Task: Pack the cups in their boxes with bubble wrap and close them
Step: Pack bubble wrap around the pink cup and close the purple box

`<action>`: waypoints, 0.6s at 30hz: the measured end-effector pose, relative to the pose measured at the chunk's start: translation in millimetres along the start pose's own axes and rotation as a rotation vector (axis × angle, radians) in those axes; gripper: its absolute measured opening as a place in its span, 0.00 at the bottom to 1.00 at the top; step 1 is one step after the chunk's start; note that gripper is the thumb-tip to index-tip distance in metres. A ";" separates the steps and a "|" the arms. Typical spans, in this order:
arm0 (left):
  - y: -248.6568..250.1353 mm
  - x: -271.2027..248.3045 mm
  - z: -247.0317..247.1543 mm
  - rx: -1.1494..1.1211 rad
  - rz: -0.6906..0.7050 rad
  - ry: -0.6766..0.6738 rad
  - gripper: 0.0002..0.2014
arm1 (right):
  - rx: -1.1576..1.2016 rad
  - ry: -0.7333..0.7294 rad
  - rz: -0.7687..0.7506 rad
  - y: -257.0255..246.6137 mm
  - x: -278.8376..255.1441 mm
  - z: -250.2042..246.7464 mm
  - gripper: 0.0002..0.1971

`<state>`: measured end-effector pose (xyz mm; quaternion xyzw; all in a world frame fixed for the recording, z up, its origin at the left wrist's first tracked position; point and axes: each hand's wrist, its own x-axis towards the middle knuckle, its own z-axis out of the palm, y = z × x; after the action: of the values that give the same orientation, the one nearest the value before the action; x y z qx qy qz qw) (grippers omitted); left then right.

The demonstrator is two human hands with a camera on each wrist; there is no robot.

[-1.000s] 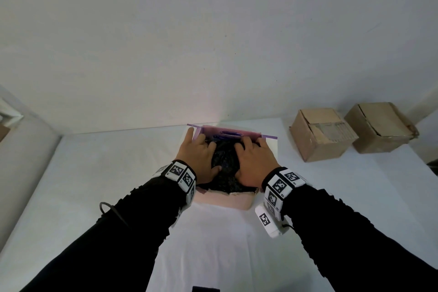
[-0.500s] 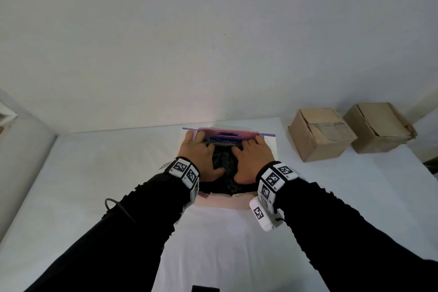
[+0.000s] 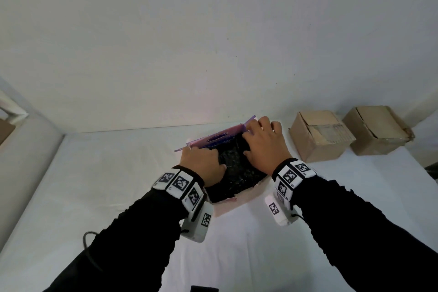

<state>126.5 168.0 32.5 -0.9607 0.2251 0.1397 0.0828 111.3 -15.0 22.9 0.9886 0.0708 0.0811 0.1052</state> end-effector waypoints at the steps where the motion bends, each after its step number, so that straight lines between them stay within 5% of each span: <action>1: -5.3 -3.0 -1.1 0.009 0.014 0.058 0.24 | 0.092 0.047 0.030 -4.3 -3.1 -3.0 0.14; 5: -31.4 -11.0 5.8 -0.006 0.020 0.100 0.34 | 0.519 -0.024 0.148 -29.5 -19.1 -0.6 0.14; 12: -33.3 -32.3 19.7 -0.350 0.103 0.143 0.34 | 0.551 -0.347 0.231 -35.1 -14.4 9.6 0.31; 18: -24.2 -39.8 1.7 -0.021 0.119 0.074 0.28 | 0.434 -0.525 0.136 -25.4 -1.3 11.3 0.39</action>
<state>102.9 206.1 45.3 -0.9509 0.2834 0.1113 0.0559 108.9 7.1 6.2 0.9776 -0.0091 -0.1861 -0.0983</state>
